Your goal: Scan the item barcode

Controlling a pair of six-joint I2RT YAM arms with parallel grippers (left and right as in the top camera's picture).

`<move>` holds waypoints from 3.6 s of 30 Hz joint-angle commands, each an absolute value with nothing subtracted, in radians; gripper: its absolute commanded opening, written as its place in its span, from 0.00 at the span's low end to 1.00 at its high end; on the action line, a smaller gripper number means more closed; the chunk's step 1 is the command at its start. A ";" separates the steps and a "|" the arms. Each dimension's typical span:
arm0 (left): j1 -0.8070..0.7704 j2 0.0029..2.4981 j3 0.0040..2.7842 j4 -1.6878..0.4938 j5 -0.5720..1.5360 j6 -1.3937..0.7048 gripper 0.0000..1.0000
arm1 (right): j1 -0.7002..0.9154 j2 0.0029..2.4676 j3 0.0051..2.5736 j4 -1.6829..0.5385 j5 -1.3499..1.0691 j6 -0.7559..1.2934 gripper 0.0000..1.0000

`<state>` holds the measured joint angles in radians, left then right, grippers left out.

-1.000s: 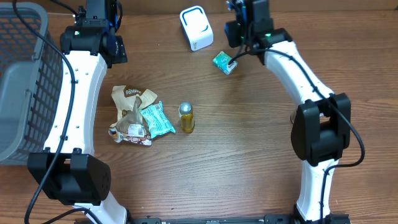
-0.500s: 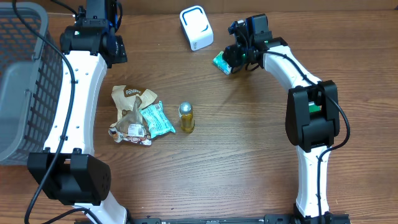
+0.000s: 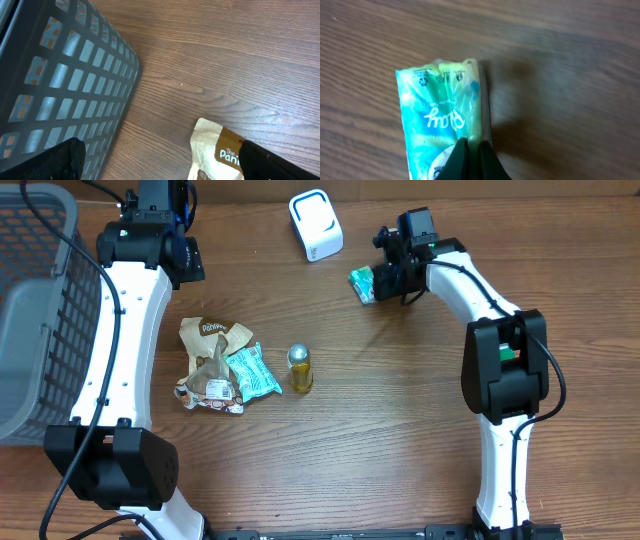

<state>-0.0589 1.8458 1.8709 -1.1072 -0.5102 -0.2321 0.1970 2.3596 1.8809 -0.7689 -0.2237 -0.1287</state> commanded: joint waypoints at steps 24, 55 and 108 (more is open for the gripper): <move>-0.068 1.827 1.887 -1.106 -0.523 -0.224 0.99 | 0.134 2.125 1.877 -1.393 0.014 0.060 0.53; -0.068 1.827 1.887 -1.106 -0.523 -0.224 0.99 | 0.595 1.842 1.869 -1.225 -0.125 0.423 1.00; -0.068 1.827 1.887 -1.106 -0.524 -0.224 1.00 | 0.823 1.842 1.542 -0.840 0.146 0.658 1.00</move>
